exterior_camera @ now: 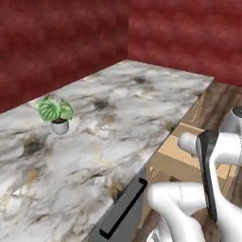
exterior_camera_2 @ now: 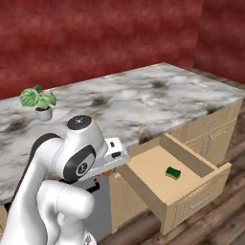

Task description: Restock the sink supplies by placing the sponge and soap dispenser on the counter and next to the sink. Make sure the soap dispenser is upright.

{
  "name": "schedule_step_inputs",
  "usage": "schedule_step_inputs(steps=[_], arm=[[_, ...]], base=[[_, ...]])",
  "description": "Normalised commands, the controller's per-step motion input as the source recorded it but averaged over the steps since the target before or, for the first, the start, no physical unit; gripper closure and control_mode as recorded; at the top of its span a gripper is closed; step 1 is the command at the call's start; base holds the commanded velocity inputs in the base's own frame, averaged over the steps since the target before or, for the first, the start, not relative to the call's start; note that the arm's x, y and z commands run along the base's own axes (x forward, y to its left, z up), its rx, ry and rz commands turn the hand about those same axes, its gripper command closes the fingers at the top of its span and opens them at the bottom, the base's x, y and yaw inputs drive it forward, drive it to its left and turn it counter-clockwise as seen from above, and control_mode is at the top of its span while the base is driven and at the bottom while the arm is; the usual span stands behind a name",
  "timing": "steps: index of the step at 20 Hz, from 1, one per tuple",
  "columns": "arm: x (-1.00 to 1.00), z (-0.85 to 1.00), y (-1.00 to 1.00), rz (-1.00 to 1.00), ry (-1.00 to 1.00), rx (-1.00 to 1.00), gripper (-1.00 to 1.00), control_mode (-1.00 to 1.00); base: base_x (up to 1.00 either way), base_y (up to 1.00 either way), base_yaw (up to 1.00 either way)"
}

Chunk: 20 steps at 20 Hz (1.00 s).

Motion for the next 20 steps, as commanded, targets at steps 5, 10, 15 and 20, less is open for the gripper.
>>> schedule_step_inputs(steps=[5, 10, 15, 20], arm=[[0.0, 0.0, 0.0, 0.0, 0.0, 0.0, 1.0, 1.0], [0.0, 0.0, 0.0, 0.0, 0.0, 0.0, 1.0, 1.0], [0.0, 0.0, 0.0, 0.0, 0.0, 0.0, 1.0, 1.0], [0.0, 0.0, 0.0, 0.0, 0.0, 0.0, 1.0, 1.0]], base=[[-0.2, 0.0, -0.88], [-0.06, -0.08, -0.9], [0.0, -0.15, -0.88], [0.1, -0.11, -0.8]])
